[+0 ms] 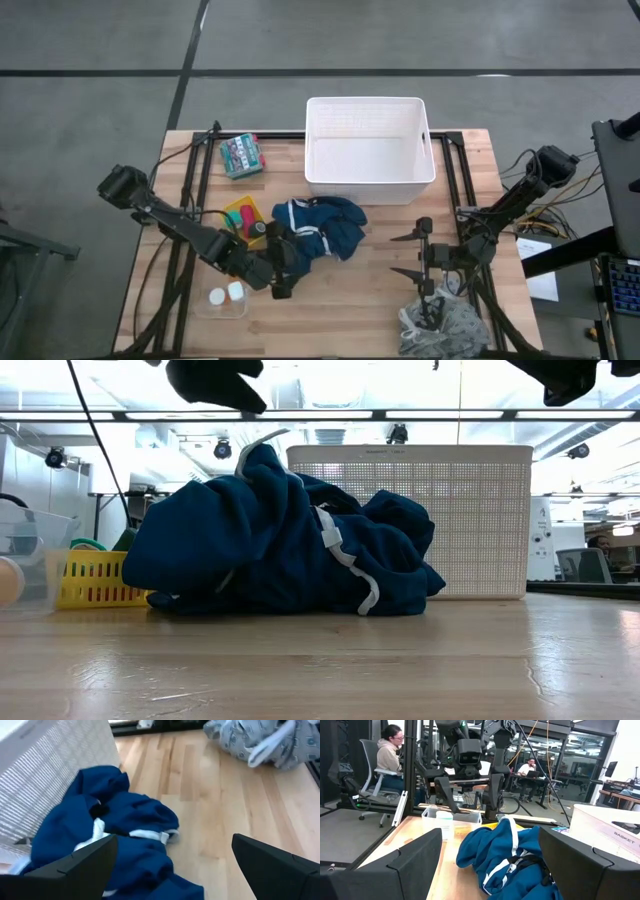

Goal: Pick & place medical supplies in basket/bin
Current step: Put the dark blue patient gown into the white bin

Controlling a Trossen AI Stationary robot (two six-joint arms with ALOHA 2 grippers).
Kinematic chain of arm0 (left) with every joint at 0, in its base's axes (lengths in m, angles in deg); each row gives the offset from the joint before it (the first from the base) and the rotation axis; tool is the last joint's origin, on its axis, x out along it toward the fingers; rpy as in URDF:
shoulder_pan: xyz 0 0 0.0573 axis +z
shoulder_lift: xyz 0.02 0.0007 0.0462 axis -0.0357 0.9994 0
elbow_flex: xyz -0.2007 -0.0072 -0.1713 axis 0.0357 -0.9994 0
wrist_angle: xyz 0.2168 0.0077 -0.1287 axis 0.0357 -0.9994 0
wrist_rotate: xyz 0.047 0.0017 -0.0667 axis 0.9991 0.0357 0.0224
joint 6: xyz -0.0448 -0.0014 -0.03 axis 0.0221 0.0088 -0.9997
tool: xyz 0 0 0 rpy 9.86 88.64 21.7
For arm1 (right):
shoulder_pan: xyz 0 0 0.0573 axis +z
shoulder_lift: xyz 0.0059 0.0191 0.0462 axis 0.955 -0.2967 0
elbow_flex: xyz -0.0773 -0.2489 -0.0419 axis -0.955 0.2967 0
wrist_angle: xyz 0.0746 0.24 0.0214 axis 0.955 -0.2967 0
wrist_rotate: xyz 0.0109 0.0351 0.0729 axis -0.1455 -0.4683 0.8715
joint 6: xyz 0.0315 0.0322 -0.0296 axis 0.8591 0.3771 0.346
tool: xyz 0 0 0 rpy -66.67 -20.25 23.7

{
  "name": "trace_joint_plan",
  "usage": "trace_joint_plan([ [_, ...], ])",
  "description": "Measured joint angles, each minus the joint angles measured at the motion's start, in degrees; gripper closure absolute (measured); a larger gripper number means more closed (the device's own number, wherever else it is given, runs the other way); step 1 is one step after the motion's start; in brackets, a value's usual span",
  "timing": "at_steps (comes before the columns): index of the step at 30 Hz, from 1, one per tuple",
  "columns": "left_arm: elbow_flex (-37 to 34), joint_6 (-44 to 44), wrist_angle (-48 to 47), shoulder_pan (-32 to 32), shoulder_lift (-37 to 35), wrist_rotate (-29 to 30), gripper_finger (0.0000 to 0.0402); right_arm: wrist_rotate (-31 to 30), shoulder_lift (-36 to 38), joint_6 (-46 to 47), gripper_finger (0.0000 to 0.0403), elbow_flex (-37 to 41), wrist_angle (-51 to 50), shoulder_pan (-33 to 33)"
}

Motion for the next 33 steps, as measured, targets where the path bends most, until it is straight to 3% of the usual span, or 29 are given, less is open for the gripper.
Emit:
trace_joint_plan([
  [14, 1.47, -4.18, -1.31, -0.21, -0.02, -2.22, 0.0013, 0.0, 0.0, -0.01, 0.0076, -0.01, 0.0, -0.01],
  [20, 5.08, -4.31, -1.35, -0.21, 4.94, 3.72, 0.0019, 0.0, 0.0, -0.07, 0.0076, -0.01, -0.02, 0.01],
  [25, 12.19, -1.63, -3.41, -0.21, 12.8, 5.9, 0.0022, 0.0, 0.0, -0.08, 0.0076, 0.01, -0.01, -0.01],
  [33, 29.22, -7.12, -18.46, -2.3, 22.68, 12.0, 0.0022, 0.0, 0.0, -0.01, 0.0076, 0.01, -0.08, -0.01],
])
